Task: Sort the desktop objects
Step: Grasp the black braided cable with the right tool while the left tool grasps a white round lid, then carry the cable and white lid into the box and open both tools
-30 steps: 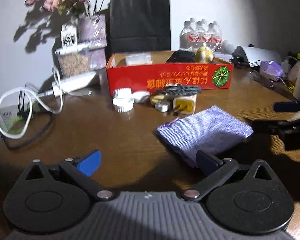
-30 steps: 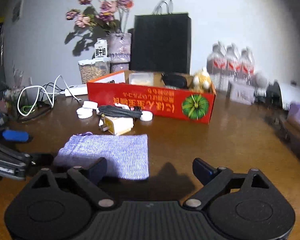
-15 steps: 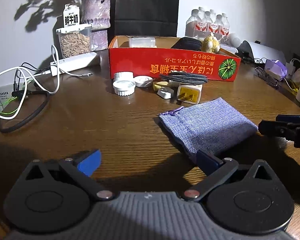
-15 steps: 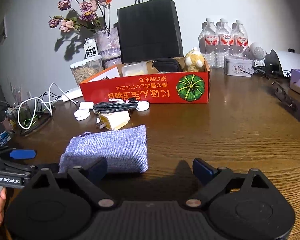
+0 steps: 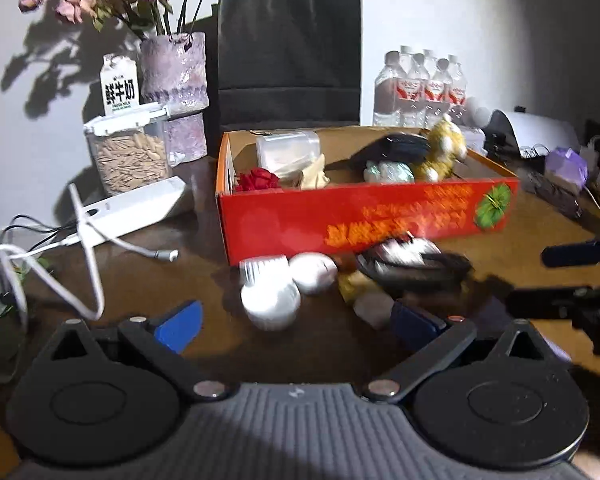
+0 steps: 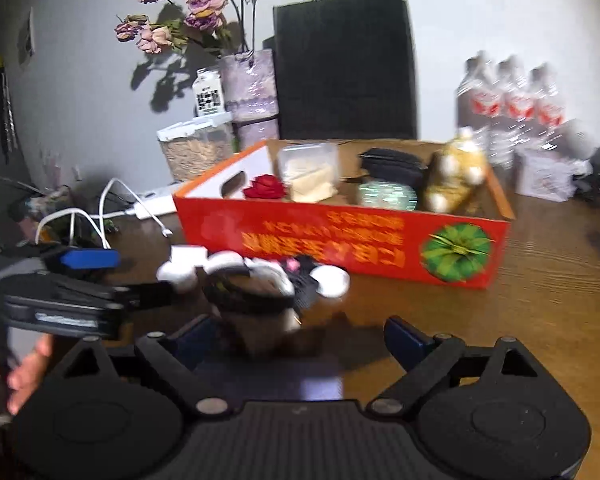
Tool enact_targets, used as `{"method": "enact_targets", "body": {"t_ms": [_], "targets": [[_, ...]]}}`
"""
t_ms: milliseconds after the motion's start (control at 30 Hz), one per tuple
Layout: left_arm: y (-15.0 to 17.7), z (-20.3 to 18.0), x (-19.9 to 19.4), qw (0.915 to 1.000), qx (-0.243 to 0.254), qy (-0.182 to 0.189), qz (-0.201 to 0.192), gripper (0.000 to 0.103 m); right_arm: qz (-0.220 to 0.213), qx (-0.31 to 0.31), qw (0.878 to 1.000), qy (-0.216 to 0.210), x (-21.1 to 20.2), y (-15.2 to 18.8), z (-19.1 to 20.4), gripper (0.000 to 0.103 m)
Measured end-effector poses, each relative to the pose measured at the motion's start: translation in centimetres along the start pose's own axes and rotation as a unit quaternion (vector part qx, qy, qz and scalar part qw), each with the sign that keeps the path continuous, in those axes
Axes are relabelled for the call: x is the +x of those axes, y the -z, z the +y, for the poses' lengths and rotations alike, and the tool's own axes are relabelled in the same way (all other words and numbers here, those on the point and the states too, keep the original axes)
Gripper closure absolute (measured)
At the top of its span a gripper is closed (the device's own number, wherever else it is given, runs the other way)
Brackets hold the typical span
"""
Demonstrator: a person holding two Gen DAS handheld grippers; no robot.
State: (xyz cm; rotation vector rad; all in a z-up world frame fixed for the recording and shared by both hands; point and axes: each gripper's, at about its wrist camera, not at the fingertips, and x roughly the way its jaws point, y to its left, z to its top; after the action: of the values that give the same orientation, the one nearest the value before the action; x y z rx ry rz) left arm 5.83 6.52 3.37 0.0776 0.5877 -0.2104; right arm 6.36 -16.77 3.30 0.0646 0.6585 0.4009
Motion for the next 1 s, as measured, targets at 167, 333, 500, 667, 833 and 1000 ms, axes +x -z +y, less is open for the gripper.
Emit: {"method": "enact_targets", "body": {"t_ms": [167, 333, 500, 667, 833, 1000], "targets": [[-1.8, 2.0, 3.9, 0.9997, -0.013, 0.011, 0.018, 0.0, 0.026, 0.015, 0.999, -0.019, 3.1, -1.5, 0.3, 0.011], [-2.5, 3.2, 6.7, 0.9974, -0.044, 0.017, 0.054, 0.018, 0.045, 0.006, 0.999, -0.021, 5.4, -2.0, 1.6, 0.011], [-2.0, 4.2, 6.9, 0.9941, -0.086, 0.032, 0.058, 0.062, 0.036, 0.011, 0.999, -0.022, 5.5, -1.8, 1.6, 0.015], [-1.9, 4.0, 5.6, 0.9938, -0.092, 0.04, 0.049, 0.062, 0.017, 0.012, 1.0, -0.018, 3.9, -1.8, 1.5, 0.018], [-3.0, 2.9, 0.9, 0.9952, -0.087, 0.043, -0.012, 0.062, -0.024, 0.01, 0.999, -0.021, -0.3, -1.9, 1.2, 0.018], [-3.1, 1.2, -4.5, 0.9952, -0.074, 0.046, -0.043, 0.062, -0.072, -0.006, 0.997, -0.006, -6.8, 0.2, 0.4, 0.018]]}}
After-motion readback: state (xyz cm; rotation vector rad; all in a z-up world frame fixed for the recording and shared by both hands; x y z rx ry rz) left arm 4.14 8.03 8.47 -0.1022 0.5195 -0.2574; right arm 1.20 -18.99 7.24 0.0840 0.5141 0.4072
